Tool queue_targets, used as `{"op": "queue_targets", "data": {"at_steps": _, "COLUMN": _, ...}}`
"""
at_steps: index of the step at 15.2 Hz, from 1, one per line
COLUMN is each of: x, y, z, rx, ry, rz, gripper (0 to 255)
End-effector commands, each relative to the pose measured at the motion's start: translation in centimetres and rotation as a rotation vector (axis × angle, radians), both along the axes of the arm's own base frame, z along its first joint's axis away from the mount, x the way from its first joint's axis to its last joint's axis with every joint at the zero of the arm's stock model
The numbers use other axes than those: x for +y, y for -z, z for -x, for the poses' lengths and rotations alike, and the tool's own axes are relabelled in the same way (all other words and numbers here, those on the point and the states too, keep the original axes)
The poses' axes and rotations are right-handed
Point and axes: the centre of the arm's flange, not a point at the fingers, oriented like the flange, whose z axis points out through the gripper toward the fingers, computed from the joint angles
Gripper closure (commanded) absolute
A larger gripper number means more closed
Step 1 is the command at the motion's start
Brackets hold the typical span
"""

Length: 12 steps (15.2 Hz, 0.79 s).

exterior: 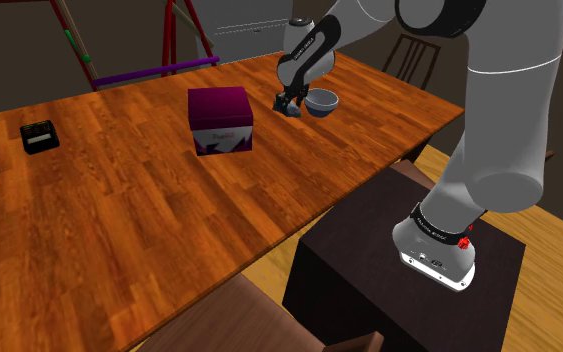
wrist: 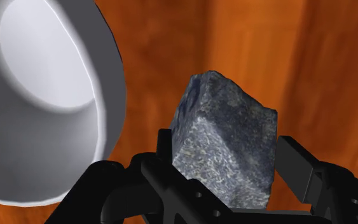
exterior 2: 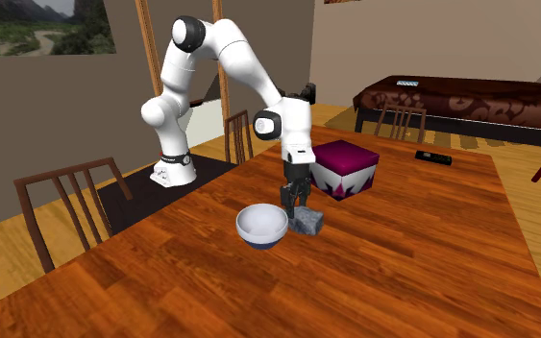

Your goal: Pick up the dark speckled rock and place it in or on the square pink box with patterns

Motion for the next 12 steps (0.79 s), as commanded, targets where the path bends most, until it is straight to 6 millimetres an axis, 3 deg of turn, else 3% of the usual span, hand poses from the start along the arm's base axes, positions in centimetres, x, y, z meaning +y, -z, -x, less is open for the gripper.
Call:
{"op": "queue_targets", "data": {"at_steps": 1, "x": 0.1, "y": 0.2, "z": 0.1, "rx": 0.005, "ry": -0.001, "rz": -0.001, "gripper": 255}}
{"op": "queue_targets", "data": {"at_steps": 4, "x": 0.1, "y": 0.3, "z": 0.0, "rx": 0.005, "ry": -0.001, "rz": -0.001, "gripper": 255}}
{"op": "queue_targets", "data": {"at_steps": 12, "x": 0.1, "y": -3.9, "z": 0.0, "rx": 0.005, "ry": -0.001, "rz": -0.001, "gripper": 255}}
